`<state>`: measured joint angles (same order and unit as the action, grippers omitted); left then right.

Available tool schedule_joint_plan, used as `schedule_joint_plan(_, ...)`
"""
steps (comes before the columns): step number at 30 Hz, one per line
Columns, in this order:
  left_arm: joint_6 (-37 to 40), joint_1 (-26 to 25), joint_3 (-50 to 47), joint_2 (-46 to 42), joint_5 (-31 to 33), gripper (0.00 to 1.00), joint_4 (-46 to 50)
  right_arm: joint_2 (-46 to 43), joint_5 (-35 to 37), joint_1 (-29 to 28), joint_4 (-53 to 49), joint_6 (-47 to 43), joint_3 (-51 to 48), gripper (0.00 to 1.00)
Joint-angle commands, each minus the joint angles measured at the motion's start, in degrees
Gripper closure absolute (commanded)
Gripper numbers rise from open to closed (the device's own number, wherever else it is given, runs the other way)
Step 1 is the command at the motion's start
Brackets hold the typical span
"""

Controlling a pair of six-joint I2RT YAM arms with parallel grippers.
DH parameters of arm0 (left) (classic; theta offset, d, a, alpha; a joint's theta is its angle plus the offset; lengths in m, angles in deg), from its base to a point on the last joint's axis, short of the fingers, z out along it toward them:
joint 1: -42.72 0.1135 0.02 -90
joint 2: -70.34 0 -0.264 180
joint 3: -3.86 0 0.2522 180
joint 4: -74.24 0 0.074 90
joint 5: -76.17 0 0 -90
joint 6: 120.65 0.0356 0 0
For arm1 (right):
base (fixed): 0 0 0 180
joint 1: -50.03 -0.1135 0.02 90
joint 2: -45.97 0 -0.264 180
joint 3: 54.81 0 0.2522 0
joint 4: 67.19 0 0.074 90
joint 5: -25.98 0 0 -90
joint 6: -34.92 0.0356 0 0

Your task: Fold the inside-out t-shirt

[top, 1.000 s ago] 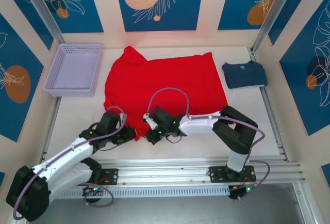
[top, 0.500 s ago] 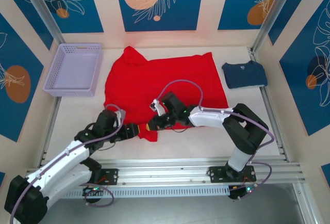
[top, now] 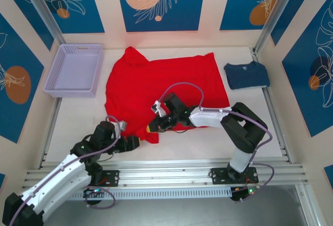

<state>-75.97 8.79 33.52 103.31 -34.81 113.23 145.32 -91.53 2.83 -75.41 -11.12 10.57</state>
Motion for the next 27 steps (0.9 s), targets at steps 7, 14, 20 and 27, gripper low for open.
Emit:
schedule_joint_plan(7, -5.3, -6.4, -2.9, 6.4, -1.1, 0.26, -11.2, 0.9, -1.2, 0.3, -0.5, 0.3, 0.7, 1.00)
schedule_joint_plan(14, -6.5, -9.2, -1.0, 20.6, 3.3, 0.24, -26.5, 0.6, -1.0, 0.3, -0.4, 0.4, 0.4, 1.00)
schedule_joint_plan(20, -6.1, -9.2, 0.0, 22.0, 9.9, 0.25, -30.4, -0.1, -0.8, 0.5, -0.3, 0.3, -0.3, 1.00)
schedule_joint_plan(27, -5.1, -9.1, 1.8, 18.2, 14.4, 0.43, -29.1, -0.1, -0.9, 0.6, -0.4, 0.0, -0.1, 1.00)
